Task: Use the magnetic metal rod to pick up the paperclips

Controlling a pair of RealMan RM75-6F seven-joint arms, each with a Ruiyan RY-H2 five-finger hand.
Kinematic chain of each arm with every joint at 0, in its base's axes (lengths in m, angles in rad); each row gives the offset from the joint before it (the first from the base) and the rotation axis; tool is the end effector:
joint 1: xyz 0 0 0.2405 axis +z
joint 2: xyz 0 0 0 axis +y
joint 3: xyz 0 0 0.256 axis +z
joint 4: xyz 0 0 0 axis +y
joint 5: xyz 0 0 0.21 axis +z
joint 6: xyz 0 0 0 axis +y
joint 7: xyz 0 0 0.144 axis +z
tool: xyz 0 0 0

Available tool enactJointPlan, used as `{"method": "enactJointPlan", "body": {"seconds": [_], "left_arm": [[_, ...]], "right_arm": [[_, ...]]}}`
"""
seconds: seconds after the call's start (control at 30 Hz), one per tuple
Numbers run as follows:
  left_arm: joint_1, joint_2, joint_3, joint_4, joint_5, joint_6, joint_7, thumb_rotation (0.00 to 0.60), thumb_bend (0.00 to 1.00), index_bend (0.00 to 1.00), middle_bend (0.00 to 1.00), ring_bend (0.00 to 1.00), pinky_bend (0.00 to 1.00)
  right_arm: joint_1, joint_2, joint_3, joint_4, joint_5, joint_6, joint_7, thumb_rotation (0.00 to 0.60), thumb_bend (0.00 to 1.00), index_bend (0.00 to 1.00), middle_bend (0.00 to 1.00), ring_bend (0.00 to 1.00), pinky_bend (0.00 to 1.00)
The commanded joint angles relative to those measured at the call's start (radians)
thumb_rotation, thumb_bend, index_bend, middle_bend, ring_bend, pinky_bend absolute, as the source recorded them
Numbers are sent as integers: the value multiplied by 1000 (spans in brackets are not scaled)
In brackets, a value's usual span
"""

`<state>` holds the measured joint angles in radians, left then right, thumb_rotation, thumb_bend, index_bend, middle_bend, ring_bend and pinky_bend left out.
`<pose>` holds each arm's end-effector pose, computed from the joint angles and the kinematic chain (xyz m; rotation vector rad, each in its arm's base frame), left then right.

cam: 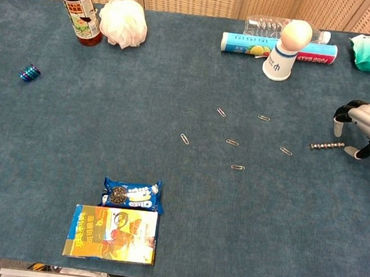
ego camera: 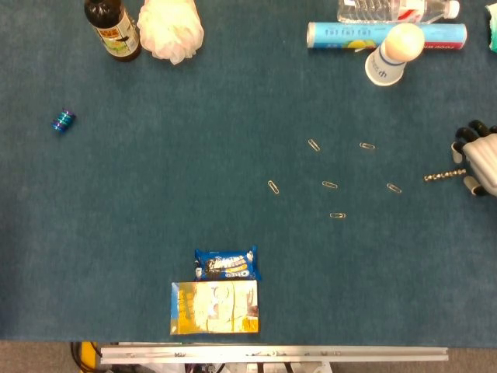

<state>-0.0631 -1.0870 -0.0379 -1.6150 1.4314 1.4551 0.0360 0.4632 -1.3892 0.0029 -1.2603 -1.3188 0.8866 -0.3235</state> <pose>-0.3283 0.1712 0.1679 -1.3537 -0.9251 -0.7837 -0.3257 -0.2844 0.0349 1.9108 -0.8074 0.3781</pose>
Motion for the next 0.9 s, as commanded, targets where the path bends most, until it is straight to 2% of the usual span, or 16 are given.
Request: {"method": "enactJointPlan", "body": {"seconds": [0.03, 0.9], "left_arm": [[-2, 3, -2, 2, -12, -10, -1, 600, 120, 399, 468, 390, 572], [-5, 6, -5, 2, -32, -29, -1, 600, 121, 399, 469, 390, 572]], "right_arm": [[-1, 3, -1, -7, 4, 3, -5, 600, 277, 456, 243, 136, 306], [1, 2, -5, -30, 36, 24, -81, 600, 276, 456, 243, 136, 306]]}}
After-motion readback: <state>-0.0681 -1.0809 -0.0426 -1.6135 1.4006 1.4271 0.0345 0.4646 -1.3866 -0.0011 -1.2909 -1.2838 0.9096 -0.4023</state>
